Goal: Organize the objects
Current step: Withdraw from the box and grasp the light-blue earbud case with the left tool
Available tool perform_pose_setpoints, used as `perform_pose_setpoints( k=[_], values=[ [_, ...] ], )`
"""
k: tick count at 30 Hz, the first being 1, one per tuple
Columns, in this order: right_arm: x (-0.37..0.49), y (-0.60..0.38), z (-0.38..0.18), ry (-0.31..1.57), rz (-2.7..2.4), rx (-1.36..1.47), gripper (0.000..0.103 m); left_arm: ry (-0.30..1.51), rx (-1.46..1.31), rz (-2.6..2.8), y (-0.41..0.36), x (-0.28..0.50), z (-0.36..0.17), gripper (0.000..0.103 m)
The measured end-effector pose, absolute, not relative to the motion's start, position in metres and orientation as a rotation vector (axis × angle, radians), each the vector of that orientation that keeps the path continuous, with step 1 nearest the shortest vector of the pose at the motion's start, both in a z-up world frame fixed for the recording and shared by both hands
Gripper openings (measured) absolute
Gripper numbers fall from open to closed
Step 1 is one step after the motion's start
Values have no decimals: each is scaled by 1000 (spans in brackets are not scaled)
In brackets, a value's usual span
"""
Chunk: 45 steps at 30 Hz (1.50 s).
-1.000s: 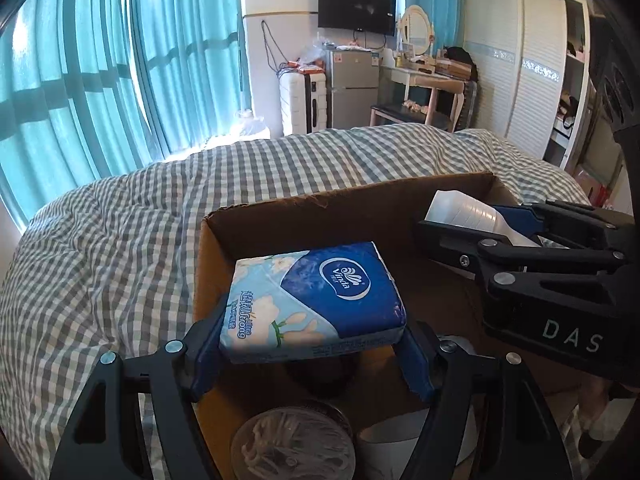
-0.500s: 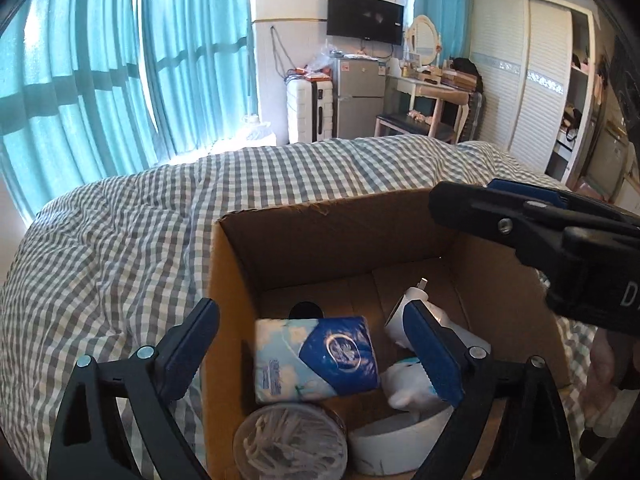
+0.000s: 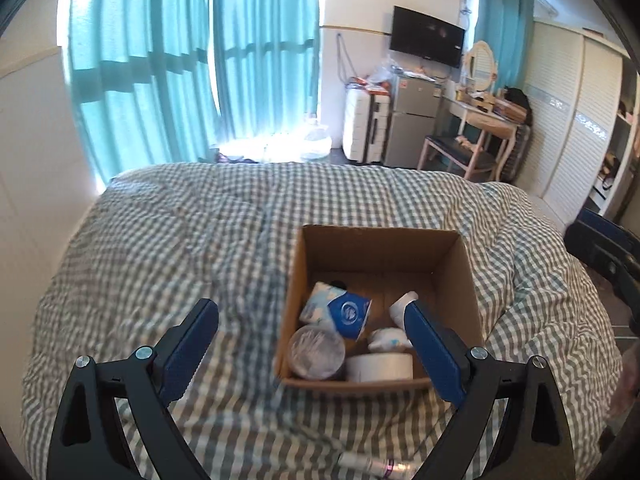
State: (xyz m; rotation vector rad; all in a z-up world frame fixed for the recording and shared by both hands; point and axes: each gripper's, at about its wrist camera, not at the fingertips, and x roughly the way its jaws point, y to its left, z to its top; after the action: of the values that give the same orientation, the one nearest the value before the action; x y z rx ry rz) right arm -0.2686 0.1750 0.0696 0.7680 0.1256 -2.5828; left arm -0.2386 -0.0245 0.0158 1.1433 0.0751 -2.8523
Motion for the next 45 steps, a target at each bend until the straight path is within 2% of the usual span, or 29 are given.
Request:
perform_pose_setpoints(
  k=[4, 8, 13, 23, 27, 32, 34, 35, 36, 37, 40, 43, 45],
  values=[
    [-224, 181, 74, 253, -2538, 772, 75, 40, 1135, -2798, -24, -199, 24, 97],
    [-189, 189, 59, 324, -2500, 793, 75, 2, 1160, -2742, -17, -163, 10, 97],
    [-160, 199, 21, 363, -2453, 852, 75, -11, 1259, -2678, -1, -127, -42, 97],
    [-119, 201, -77, 446, -2276, 975, 75, 137, 1533, -2670, 37, -84, -143, 97],
    [-117, 199, -95, 474, -2235, 1000, 75, 36, 1525, -2702, 56, -72, -155, 97],
    [-123, 195, -102, 469, -2225, 1017, 75, 15, 1609, -2742, 75, -65, -171, 96],
    [-123, 196, -104, 461, -2222, 1027, 75, -22, 1619, -2758, 82, -64, -176, 88],
    [-124, 196, -104, 454, -2223, 1032, 75, -2, 1631, -2770, 83, -64, -178, 76],
    [-125, 197, -105, 447, -2221, 1037, 75, 48, 1664, -2782, 82, -64, -181, 55],
    [-125, 197, -106, 442, -2223, 1040, 75, 114, 1708, -2786, 79, -65, -185, 48],
    [-126, 197, -107, 439, -2229, 1052, 75, 125, 1720, -2780, 81, -67, -191, 48],
    [-125, 194, -108, 457, -2228, 1061, 75, 68, 1762, -2771, 86, -71, -199, 55],
    [-125, 193, -109, 466, -2231, 1061, 75, 123, 1807, -2741, 81, -77, -204, 57]
  ],
)
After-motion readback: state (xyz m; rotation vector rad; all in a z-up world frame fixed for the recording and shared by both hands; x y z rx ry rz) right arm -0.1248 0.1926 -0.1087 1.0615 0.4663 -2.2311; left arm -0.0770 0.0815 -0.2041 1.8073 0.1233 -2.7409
